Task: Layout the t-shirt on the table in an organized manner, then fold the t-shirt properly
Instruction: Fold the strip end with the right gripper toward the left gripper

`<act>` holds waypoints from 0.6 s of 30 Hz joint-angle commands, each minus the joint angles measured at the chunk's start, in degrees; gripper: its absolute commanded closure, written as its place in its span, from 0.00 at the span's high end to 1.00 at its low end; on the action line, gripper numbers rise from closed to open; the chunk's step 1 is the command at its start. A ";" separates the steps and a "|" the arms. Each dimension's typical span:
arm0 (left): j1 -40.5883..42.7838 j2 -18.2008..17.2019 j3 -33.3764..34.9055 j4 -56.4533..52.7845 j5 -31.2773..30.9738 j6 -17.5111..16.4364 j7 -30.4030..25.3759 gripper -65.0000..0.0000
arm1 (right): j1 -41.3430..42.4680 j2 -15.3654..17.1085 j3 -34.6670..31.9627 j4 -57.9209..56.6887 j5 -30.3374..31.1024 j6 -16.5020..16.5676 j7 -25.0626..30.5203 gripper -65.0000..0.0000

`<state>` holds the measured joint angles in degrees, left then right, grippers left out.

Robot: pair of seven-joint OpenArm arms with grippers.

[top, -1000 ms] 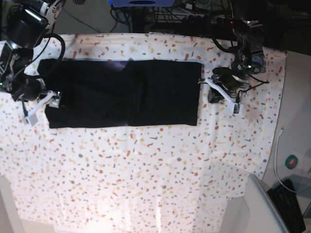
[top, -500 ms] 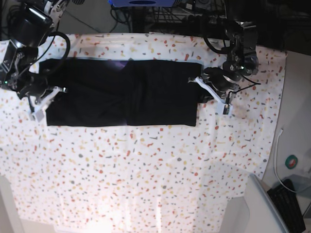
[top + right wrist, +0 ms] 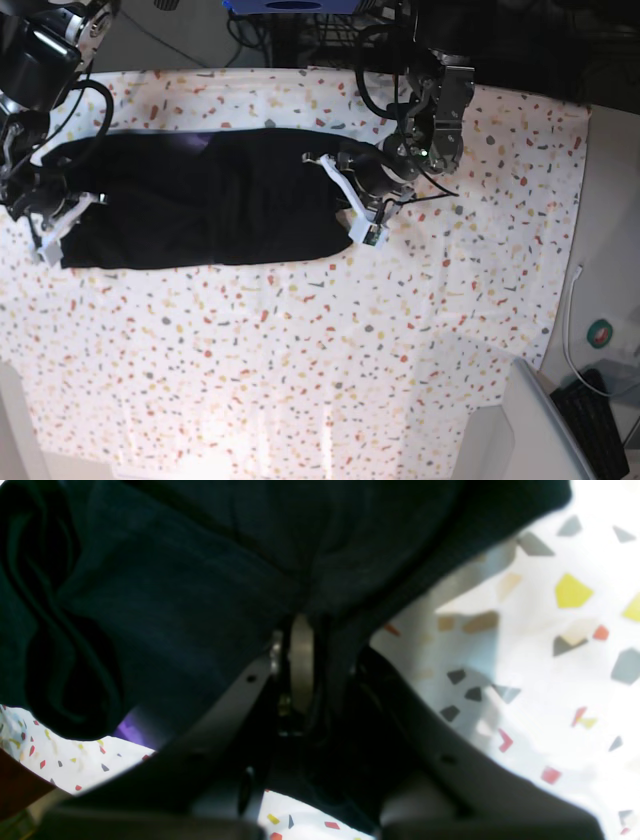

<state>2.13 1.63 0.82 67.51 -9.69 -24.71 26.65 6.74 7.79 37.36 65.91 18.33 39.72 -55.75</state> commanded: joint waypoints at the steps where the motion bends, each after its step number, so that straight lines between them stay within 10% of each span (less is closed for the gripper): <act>1: -1.30 0.97 0.19 0.67 0.16 -0.30 -0.32 0.00 | 0.86 0.96 0.04 2.62 1.32 0.28 0.67 0.00; 18: -4.55 1.93 0.19 -2.93 0.16 -0.30 -0.32 0.00 | 0.42 -5.11 -3.30 28.64 1.23 -1.70 -14.72 0.00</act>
<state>-1.61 3.33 0.95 63.68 -9.10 -24.71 26.81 5.87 2.31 34.11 93.45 18.26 37.63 -71.81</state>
